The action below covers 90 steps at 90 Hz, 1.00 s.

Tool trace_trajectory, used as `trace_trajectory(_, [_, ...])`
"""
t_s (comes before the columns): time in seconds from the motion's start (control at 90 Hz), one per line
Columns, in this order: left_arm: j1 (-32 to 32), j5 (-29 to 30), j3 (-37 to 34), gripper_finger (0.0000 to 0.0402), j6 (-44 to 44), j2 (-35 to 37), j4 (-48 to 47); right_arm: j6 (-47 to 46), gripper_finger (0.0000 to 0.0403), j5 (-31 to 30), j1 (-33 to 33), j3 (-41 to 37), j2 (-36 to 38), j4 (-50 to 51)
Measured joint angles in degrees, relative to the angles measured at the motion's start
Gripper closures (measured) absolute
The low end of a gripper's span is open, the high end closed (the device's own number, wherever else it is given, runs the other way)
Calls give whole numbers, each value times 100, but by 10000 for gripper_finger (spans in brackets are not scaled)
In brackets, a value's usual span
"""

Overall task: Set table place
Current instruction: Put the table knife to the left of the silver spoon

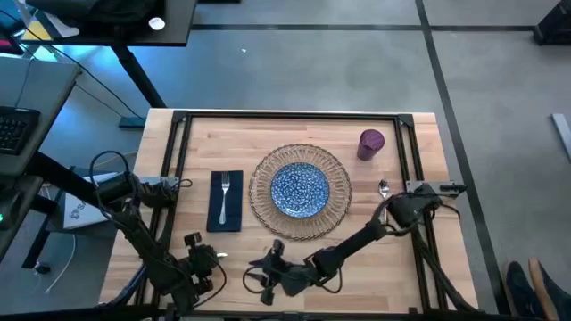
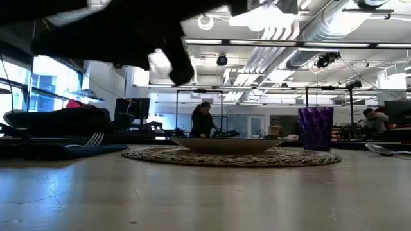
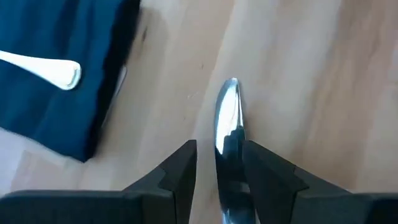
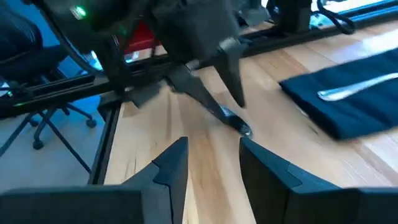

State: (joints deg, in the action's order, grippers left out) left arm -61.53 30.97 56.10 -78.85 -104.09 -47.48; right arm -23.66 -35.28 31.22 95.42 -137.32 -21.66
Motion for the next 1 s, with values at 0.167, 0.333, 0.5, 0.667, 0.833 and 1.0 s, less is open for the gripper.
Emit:
trace_trajectory(0.167, [220,747,-305,287,667,-38,1058,192,290,20,-111,424,-264,263])
trace_trajectory(0.333, [657,1064,-306,287,1829,-55,1770,181,290,24,-238,537,-339,677])
trace_trajectory(0.5, [795,1103,154,287,2514,124,1249,198,291,-132,-260,513,-342,1141])
trace_trajectory(0.667, [682,1008,715,287,2787,401,425,-9,310,-221,-303,507,-492,1292])
trace_trajectory(0.833, [273,793,863,287,2297,691,-93,103,353,-200,-338,507,-664,1014])
trace_trajectory(1.0, [-449,1156,874,287,1613,876,-200,198,398,-118,-380,502,-723,708])
